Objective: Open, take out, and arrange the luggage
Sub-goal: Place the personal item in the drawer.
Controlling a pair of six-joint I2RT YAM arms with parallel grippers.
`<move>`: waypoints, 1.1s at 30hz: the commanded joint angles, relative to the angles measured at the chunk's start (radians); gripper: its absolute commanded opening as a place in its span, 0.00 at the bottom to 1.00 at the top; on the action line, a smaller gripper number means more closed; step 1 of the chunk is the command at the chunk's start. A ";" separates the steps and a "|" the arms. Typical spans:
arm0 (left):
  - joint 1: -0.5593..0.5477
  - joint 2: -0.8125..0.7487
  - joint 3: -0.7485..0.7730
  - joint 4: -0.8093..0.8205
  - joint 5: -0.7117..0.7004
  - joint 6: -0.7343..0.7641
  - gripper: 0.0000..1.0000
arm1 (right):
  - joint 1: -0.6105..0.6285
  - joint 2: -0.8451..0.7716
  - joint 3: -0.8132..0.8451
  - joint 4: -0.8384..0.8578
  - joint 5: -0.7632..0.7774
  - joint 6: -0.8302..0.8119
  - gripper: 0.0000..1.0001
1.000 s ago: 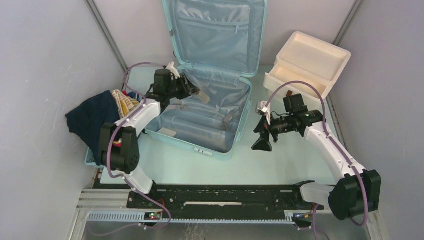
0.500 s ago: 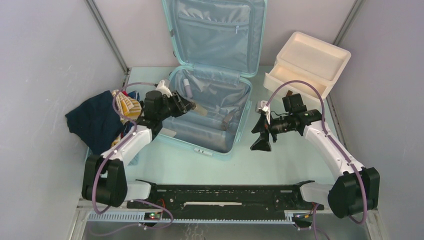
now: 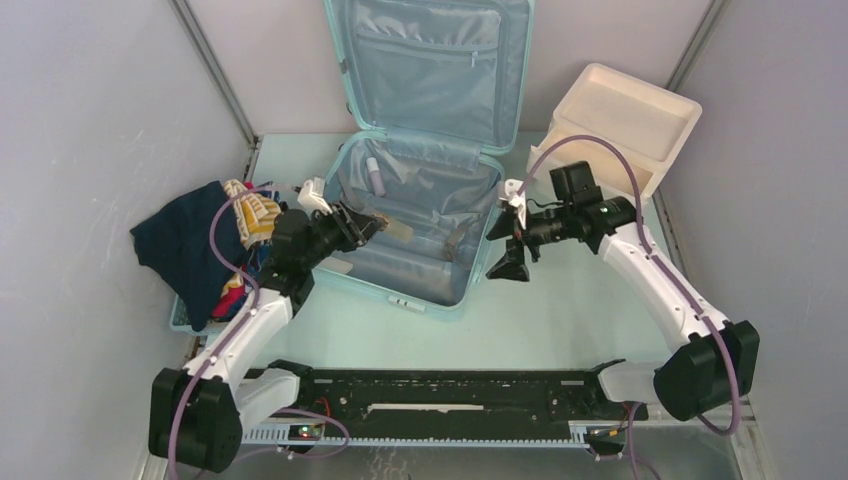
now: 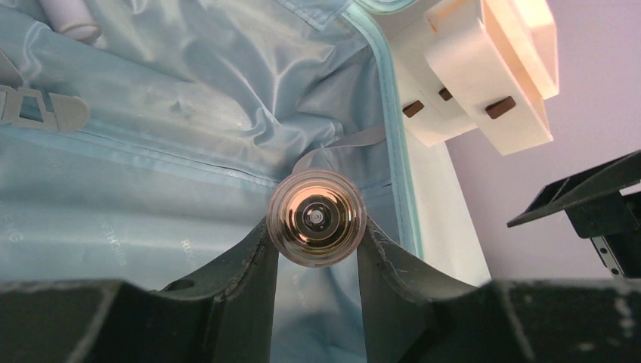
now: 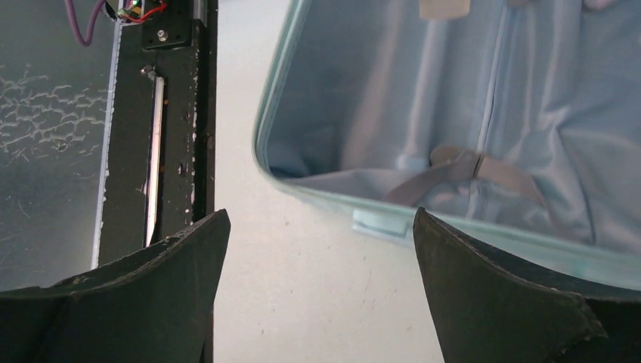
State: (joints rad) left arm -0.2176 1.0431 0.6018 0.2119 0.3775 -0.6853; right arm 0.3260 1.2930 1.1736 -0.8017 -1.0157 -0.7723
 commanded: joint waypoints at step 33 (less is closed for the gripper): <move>-0.089 -0.194 -0.124 0.208 0.092 -0.146 0.00 | 0.378 0.536 0.608 0.008 0.391 0.246 1.00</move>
State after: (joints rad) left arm -0.2924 0.8467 0.4686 0.3328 0.4282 -0.7979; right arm 0.6827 1.8114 1.7145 -0.7956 -0.6765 -0.5499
